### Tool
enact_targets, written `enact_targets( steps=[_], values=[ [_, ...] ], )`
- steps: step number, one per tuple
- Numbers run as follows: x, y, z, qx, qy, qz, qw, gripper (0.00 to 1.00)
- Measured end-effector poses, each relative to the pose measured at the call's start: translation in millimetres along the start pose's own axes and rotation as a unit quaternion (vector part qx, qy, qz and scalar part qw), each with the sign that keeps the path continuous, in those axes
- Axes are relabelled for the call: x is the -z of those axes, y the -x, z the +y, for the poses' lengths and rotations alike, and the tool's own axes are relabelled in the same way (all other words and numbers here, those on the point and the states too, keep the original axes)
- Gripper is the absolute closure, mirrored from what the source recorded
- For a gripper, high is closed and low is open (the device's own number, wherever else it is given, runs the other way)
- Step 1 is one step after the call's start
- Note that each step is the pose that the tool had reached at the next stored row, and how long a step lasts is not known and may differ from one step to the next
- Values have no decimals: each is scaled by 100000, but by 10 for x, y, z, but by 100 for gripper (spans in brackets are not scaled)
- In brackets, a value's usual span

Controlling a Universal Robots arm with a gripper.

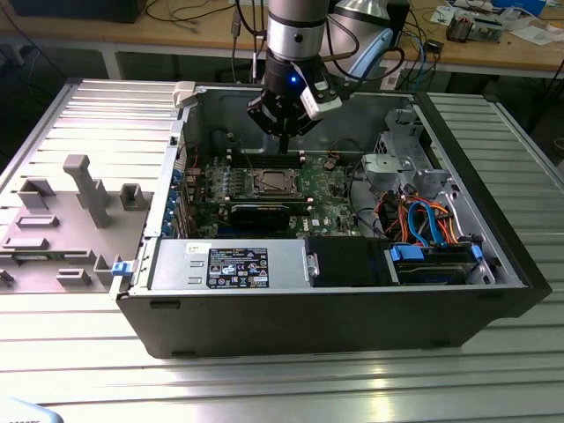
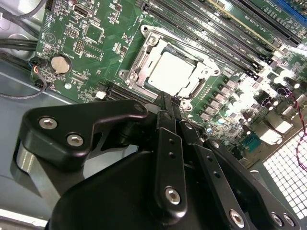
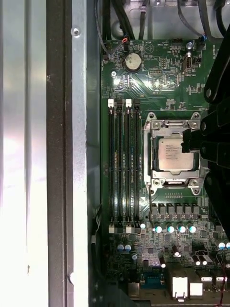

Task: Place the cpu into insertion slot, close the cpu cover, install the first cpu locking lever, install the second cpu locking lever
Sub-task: 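Install the second cpu locking lever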

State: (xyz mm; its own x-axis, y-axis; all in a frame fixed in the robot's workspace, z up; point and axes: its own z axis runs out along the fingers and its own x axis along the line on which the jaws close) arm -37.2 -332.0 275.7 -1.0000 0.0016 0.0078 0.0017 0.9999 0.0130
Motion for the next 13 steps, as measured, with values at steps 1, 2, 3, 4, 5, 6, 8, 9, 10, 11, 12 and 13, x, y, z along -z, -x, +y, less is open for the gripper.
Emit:
enact_targets(
  steps=[1, 2, 3, 4, 5, 6, 8, 9, 10, 11, 12, 13],
  values=[
    [5, 0, 0, 1, 1, -1, 100000, 89],
    [11, 0, 0, 0, 11, -4, 100000, 89],
    [13, 0, 1, 1, 24, -15, 100000, 89],
    [14, 0, 1, 1, 21, -14, 100000, 89],
    [15, 0, 0, 2, 8, -4, 100000, 89],
    [15, 0, 0, 0, 13, -8, 100000, 89],
    [16, -8, 1, 7, 8, -4, 100000, 89],
    [15, -43, 0, 2, 8, -6, 100000, 89],
    [15, -59, 0, 2, 11, -8, 100000, 89],
    [15, -71, 0, 1, 12, -10, 100000, 89],
    [15, -86, 0, -1, 10, -9, 100000, 89],
    [15, -101, 0, -1, 11, -11, 100000, 89]
  ],
)
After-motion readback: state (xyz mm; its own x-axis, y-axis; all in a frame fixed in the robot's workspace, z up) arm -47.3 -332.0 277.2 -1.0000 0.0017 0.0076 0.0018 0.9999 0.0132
